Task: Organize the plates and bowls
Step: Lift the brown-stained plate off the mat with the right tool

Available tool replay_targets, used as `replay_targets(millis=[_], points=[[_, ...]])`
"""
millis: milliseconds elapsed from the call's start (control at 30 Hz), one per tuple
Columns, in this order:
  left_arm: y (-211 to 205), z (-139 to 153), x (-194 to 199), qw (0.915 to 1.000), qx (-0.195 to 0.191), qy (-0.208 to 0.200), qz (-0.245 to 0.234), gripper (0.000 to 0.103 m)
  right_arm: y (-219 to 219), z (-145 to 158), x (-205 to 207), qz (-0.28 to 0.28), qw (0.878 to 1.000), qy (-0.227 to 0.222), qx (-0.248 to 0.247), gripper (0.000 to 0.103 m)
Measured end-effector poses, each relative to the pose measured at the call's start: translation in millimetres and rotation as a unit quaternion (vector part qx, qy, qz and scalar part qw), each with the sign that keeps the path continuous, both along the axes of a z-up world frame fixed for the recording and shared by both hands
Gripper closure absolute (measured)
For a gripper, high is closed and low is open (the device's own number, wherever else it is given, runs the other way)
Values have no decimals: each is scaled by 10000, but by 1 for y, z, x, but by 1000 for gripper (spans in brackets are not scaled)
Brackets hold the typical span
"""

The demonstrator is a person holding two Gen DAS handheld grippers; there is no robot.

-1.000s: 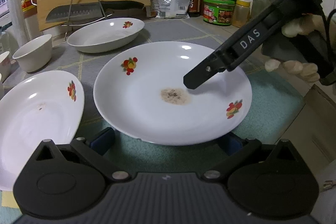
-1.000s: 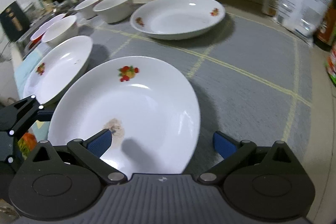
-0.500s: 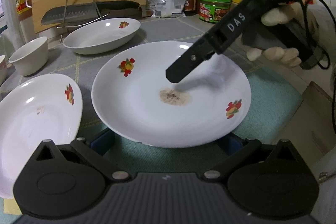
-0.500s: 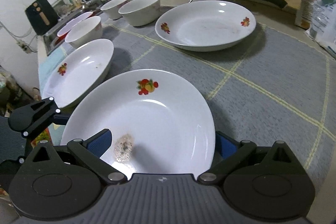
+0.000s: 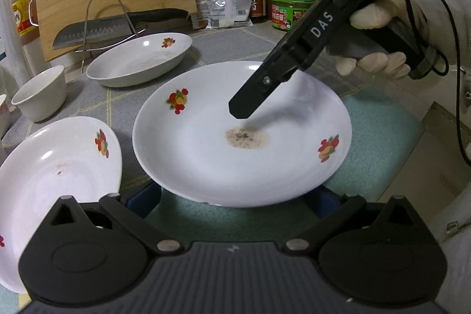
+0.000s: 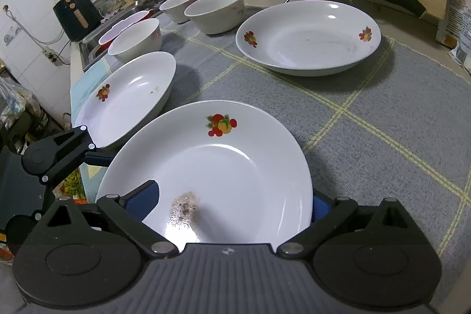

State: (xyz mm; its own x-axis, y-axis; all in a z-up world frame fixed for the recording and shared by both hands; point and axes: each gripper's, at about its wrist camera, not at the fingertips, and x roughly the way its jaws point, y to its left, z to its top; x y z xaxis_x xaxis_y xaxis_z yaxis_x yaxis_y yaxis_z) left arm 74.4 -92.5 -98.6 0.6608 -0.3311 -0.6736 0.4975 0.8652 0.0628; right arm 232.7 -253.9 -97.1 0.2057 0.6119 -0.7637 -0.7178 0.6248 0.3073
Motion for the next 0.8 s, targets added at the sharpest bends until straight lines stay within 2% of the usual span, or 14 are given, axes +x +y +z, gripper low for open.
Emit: replay_targets(millis=[433,800], points=[[-1,5,2,9998,-8,123,-161,2,-4,3,-4,-85,9999,-6,-65,6],[-16,22,17,9992,-26,2,-392,2,-29,27,-4,-345,9988,-340,-14,6]])
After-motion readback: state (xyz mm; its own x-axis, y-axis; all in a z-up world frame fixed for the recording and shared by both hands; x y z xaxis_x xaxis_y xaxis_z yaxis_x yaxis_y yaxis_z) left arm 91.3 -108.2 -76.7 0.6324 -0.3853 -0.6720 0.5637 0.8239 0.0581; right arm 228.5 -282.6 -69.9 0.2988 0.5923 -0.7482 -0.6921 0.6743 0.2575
